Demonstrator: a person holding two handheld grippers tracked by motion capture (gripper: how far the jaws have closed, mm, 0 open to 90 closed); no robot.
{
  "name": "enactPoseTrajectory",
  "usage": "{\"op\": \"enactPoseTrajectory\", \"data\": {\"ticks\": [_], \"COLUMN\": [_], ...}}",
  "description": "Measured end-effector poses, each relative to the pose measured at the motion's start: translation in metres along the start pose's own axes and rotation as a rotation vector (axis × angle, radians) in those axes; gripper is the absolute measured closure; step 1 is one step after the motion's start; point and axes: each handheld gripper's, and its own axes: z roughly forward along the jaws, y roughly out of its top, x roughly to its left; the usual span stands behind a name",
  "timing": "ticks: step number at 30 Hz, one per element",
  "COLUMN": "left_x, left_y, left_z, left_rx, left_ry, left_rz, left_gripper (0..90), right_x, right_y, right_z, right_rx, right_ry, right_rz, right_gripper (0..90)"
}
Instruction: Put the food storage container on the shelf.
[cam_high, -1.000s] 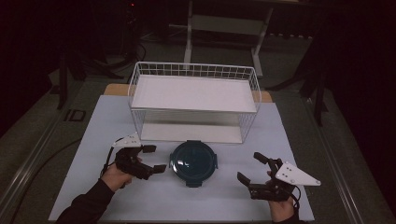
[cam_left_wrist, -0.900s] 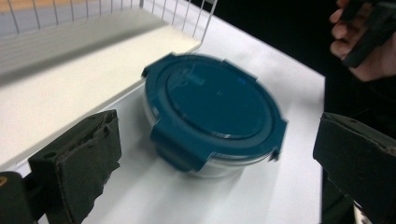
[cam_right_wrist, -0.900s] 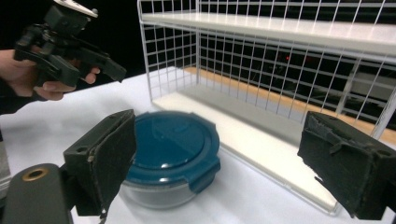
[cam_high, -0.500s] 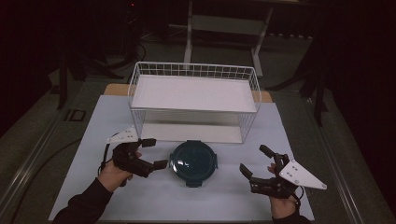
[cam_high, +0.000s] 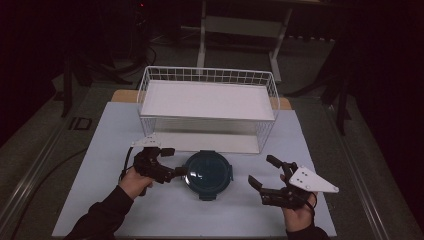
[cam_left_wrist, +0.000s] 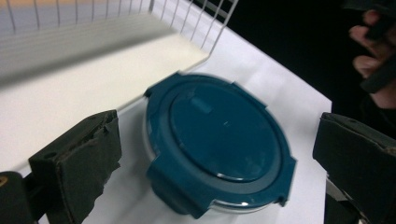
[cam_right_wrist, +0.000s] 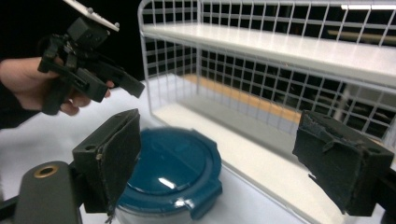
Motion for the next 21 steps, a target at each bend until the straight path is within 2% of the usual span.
{"op": "enactPoseTrajectory", "data": {"ticks": [2, 3, 4, 5, 6, 8, 11, 14, 15, 16, 18, 19, 20, 21], "left_x": [0.006, 0.009, 0.009, 0.014, 0.016, 0.019, 0.027, 0.032, 0.033, 0.033, 0.034, 0.034, 0.035, 0.035], "left_y": [-0.003, -0.004, -0.004, -0.008, -0.01, -0.013, -0.017, -0.019, -0.02, -0.021, -0.022, -0.022, -0.022, -0.022], "left_z": [0.004, 0.006, 0.006, 0.011, 0.013, 0.016, 0.02, 0.025, 0.026, 0.028, 0.03, 0.031, 0.032, 0.032], "left_rx": [0.013, 0.022, 0.022, 0.049, 0.077, 0.084, 0.096, 0.159, 0.168, 0.186, 0.207, 0.217, 0.229, 0.235], "left_ry": [0.03, 0.038, 0.038, 0.069, 0.069, 0.057, 0.011, -0.037, -0.053, -0.041, -0.055, -0.044, -0.031, -0.031], "left_rz": [-0.028, -0.055, -0.055, -0.098, -0.125, -0.164, -0.285, -0.372, -0.384, -0.404, -0.443, -0.451, -0.459, -0.475], "left_gripper": [2.1, 2.2, 2.5, 2.5, 3.7, 3.7, 3.7, 3.9, 3.9, 4.0, 6.3, 8.3, 15.0, 16.0], "right_x": [0.0, 0.0, 0.0, 0.001, 0.004, 0.005, 0.008, 0.01, 0.012, 0.013, 0.015, 0.016, 0.016, 0.017], "right_y": [-0.001, -0.002, -0.002, -0.002, -0.003, -0.004, -0.007, -0.009, -0.009, -0.008, -0.008, -0.008, -0.008, -0.008], "right_z": [0.001, 0.001, 0.001, 0.001, 0.001, 0.001, 0.004, 0.005, 0.005, 0.005, 0.006, 0.006, 0.006, 0.006], "right_rx": [0.006, 0.009, 0.009, -0.001, 0.001, 0.019, 0.055, 0.056, 0.059, 0.059, 0.061, 0.062, 0.063, 0.064], "right_ry": [0.0, 0.006, 0.006, 0.001, -0.01, -0.002, -0.009, -0.01, -0.01, -0.013, -0.011, -0.01, -0.009, -0.01], "right_rz": [0.007, 0.005, 0.005, -0.009, -0.05, -0.037, -0.022, -0.031, -0.037, -0.044, -0.051, -0.057, -0.057, -0.061], "right_gripper": [14.3, 13.8, 13.8, 13.3, 12.8, 12.1, 10.5, 9.8, 9.8, 9.8, 9.8, 9.8, 9.9, 9.8]}}
